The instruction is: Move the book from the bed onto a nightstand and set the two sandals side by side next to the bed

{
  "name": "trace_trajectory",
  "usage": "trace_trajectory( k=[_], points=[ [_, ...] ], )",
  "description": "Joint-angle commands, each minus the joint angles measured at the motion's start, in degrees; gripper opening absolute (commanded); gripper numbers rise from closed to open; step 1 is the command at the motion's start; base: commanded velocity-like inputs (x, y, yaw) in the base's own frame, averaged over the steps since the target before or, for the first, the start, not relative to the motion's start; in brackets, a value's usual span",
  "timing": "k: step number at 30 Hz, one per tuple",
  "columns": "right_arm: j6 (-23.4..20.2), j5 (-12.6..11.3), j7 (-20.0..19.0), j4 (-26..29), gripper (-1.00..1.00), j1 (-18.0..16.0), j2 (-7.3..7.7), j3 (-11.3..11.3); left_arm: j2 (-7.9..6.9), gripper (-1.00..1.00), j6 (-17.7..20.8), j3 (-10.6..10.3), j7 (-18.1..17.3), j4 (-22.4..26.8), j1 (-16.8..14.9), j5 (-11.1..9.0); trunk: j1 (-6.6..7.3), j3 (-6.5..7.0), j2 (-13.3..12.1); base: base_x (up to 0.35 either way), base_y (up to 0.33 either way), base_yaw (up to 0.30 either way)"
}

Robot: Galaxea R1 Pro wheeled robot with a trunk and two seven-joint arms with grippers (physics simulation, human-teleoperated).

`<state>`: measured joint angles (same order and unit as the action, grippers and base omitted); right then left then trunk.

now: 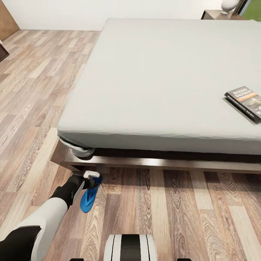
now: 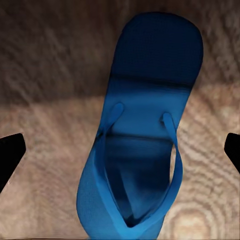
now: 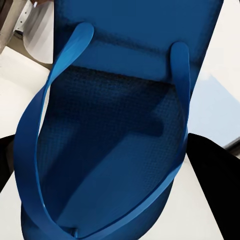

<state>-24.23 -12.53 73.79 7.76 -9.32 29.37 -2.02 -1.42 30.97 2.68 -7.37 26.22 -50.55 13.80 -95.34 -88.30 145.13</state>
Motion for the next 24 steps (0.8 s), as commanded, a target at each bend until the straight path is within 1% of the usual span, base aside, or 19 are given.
trace_trajectory(
  k=[1,9,11,15,23,24],
  points=[
    [-0.6,0.1,0.1,0.1,-1.00,0.0,-0.01,-0.2,0.01,1.00,0.2,0.3,0.0,0.1,0.0,0.6,0.01,-0.03,0.0,0.000,0.000,0.000],
    [-0.6,0.0,-0.2,0.1,-1.00,0.0,0.26,-0.2,-0.37,1.00,-1.1,0.1,1.4,-0.2,0.1,0.7,0.01,-0.03,0.0,0.000,0.000,0.000],
    [-0.6,0.0,-1.9,0.1,-1.00,0.0,0.31,-0.2,-0.68,1.00,-1.3,0.1,1.5,-0.2,0.1,0.7,0.01,-0.03,0.0,0.000,0.000,0.000],
    [-0.6,0.0,-3.4,0.1,-1.00,0.0,0.32,-0.2,-1.25,1.00,-2.0,0.1,1.5,-0.8,0.2,0.8,0.01,-0.03,0.0,0.000,0.000,0.000],
    [-0.8,0.0,-4.5,0.1,-1.00,0.0,0.36,-0.1,-2.52,1.00,-4.1,0.0,1.6,-3.7,0.2,0.8,0.01,-0.03,0.0,0.000,0.000,0.000],
    [-0.8,0.0,-4.5,0.1,-1.00,0.0,0.35,-0.1,-2.94,1.00,-4.9,0.0,1.6,-4.6,0.3,0.8,0.01,-0.03,0.0,0.000,0.000,0.000]
  ],
)
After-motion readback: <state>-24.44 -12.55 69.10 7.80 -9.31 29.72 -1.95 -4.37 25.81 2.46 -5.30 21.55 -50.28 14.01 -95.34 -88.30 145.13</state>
